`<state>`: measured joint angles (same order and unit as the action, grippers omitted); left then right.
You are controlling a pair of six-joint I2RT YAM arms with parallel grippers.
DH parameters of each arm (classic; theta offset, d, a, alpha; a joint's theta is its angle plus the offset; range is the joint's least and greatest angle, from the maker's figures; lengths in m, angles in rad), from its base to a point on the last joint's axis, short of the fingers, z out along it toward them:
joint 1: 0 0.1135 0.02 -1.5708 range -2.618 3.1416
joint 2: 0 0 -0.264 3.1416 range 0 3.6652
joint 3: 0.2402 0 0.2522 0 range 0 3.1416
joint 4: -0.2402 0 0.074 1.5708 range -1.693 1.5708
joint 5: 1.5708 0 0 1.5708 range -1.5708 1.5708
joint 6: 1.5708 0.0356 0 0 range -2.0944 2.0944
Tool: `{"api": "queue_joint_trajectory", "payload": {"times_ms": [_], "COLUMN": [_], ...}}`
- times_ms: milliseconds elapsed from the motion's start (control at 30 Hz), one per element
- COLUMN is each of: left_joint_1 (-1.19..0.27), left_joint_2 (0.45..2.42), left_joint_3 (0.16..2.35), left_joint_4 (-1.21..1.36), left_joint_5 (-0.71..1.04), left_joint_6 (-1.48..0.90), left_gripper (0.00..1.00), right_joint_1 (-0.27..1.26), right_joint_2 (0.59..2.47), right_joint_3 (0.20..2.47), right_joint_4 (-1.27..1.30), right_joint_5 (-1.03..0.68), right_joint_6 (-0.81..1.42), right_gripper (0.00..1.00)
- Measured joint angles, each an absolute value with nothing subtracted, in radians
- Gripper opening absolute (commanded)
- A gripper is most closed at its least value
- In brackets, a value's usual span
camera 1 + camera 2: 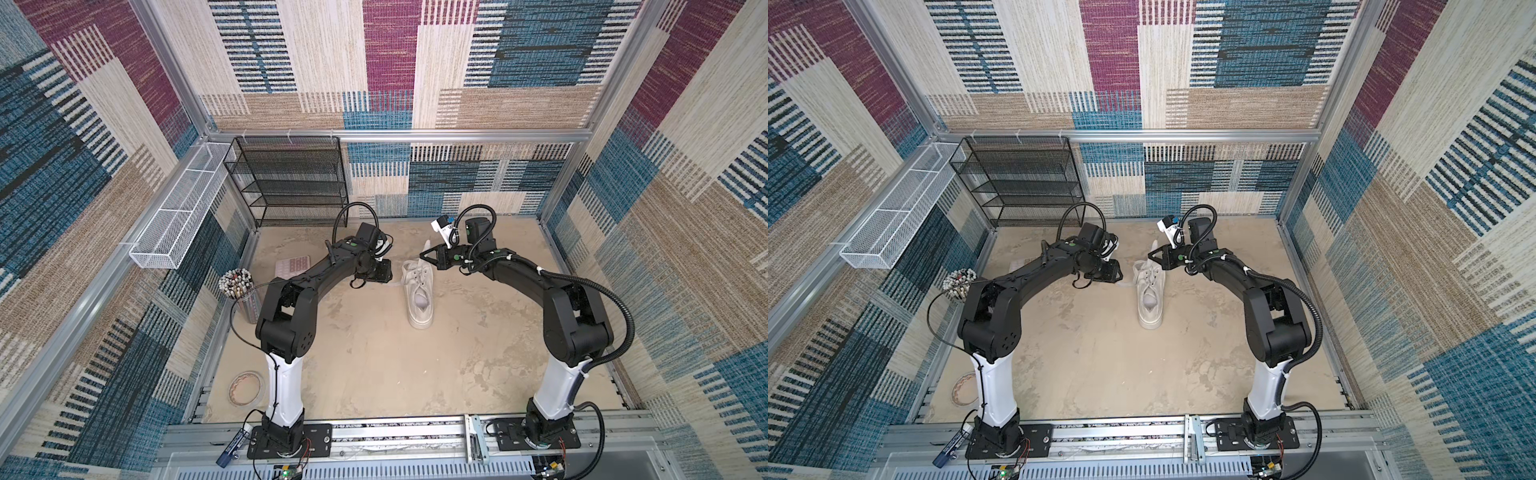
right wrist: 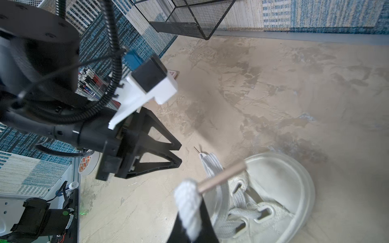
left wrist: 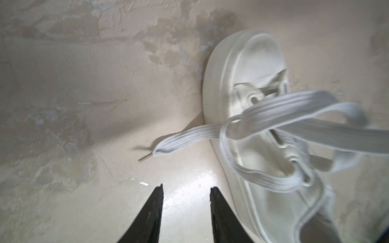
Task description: Tie the shoes
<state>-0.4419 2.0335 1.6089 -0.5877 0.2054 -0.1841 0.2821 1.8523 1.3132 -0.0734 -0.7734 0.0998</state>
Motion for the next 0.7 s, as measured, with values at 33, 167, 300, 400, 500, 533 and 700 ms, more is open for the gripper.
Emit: {"api": "queue_joint_trajectory", "payload": {"times_ms": [33,167,300,400,500,533,700], "left_joint_1": [-0.448,-0.463,-0.462,-0.459,-0.458,-0.456,-0.456], "left_joint_2": [2.042,2.082,2.125,2.156,2.181,2.186,2.195], "left_joint_3": [1.614,1.642,1.67,1.684,1.7,1.704,1.707], "left_joint_4": [-0.596,-0.606,-0.61,-0.613,-0.618,-0.618,-0.618], "left_joint_5": [0.178,0.092,0.054,0.052,0.06,0.061,0.071], "left_joint_6": [-0.178,-0.16,-0.158,-0.158,-0.159,-0.159,-0.162], "left_gripper": [0.41,0.41,0.36,0.31,0.28,0.27,0.23], "right_joint_1": [0.282,0.281,0.281,0.281,0.28,0.28,0.28], "right_joint_2": [1.852,1.852,1.852,1.852,1.853,1.853,1.853], "right_joint_3": [1.314,1.316,1.317,1.317,1.317,1.317,1.317], "right_joint_4": [-0.073,-0.078,-0.079,-0.079,-0.079,-0.079,-0.08], "right_joint_5": [-0.773,-0.774,-0.774,-0.774,-0.775,-0.775,-0.775], "right_joint_6": [0.1,0.099,0.099,0.099,0.099,0.099,0.099], "right_gripper": [0.0,0.0,0.0,0.0,0.0,0.0,0.0]}}
